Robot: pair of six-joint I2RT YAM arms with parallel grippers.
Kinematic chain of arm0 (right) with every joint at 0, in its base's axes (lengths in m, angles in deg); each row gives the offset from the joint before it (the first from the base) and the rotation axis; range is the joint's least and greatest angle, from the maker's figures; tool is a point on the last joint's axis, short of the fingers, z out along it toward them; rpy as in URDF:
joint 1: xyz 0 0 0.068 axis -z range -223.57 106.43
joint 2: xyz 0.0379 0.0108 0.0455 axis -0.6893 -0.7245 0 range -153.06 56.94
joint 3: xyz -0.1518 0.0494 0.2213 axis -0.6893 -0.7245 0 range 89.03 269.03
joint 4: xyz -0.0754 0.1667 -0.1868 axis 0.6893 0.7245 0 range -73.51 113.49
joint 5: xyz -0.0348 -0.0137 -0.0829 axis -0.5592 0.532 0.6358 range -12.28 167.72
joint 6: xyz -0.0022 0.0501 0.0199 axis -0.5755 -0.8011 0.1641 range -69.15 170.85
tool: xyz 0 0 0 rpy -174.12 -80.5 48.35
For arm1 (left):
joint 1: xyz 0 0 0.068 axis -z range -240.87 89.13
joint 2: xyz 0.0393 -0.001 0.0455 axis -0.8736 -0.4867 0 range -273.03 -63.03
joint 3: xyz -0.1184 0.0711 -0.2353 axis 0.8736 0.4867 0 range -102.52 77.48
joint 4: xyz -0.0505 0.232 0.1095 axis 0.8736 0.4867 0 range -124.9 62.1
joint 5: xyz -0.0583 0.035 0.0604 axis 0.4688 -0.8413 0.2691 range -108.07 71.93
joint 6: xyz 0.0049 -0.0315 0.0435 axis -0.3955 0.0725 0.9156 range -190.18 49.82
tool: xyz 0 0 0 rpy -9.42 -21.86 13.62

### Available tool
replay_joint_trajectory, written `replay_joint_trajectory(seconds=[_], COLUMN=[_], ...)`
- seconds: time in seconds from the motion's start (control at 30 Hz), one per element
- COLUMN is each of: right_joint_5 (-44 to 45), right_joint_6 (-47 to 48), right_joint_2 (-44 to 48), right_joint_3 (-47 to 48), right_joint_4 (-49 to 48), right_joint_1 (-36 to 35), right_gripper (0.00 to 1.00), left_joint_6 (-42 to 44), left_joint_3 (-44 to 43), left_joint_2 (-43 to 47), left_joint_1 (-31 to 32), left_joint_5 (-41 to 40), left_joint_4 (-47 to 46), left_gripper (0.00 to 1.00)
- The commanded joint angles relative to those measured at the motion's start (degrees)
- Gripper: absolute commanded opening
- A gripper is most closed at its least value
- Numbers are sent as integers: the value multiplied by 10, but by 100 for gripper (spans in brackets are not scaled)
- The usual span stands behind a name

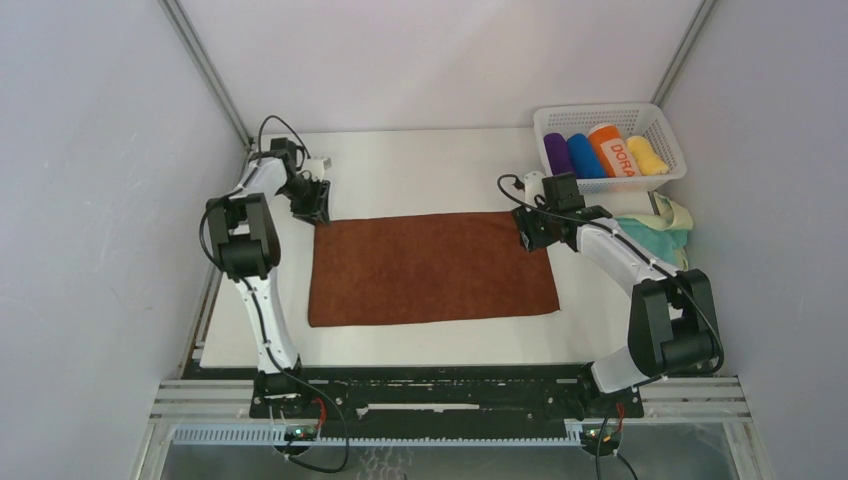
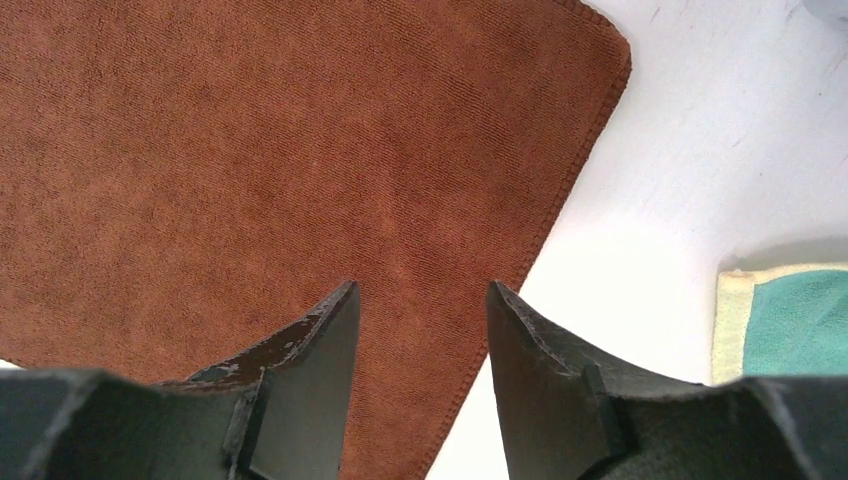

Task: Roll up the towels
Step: Fold the towel at the center of the board.

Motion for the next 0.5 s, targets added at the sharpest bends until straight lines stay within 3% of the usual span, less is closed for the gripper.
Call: replay_joint_trajectory(seconds=[0.0,0.33,0.47], right_joint_5=[6,31,33], right_joint_6=[19,72,103], right_joint_2=[0,-43,-79], right_joint_3=[25,67,101], right_joint_4=[-26,-43,-57], right_joint_1=[0,34,44], right_gripper=[49,50,48], left_joint_6=[16,30,29], left_joint_3=[-34,-62,-73], left_joint_2=[-20,-35,-33], left_joint_1=[-6,-9,-9], left_joint_5=[45,38,3], left_joint_4=[25,54,62], left_gripper=[40,7,2])
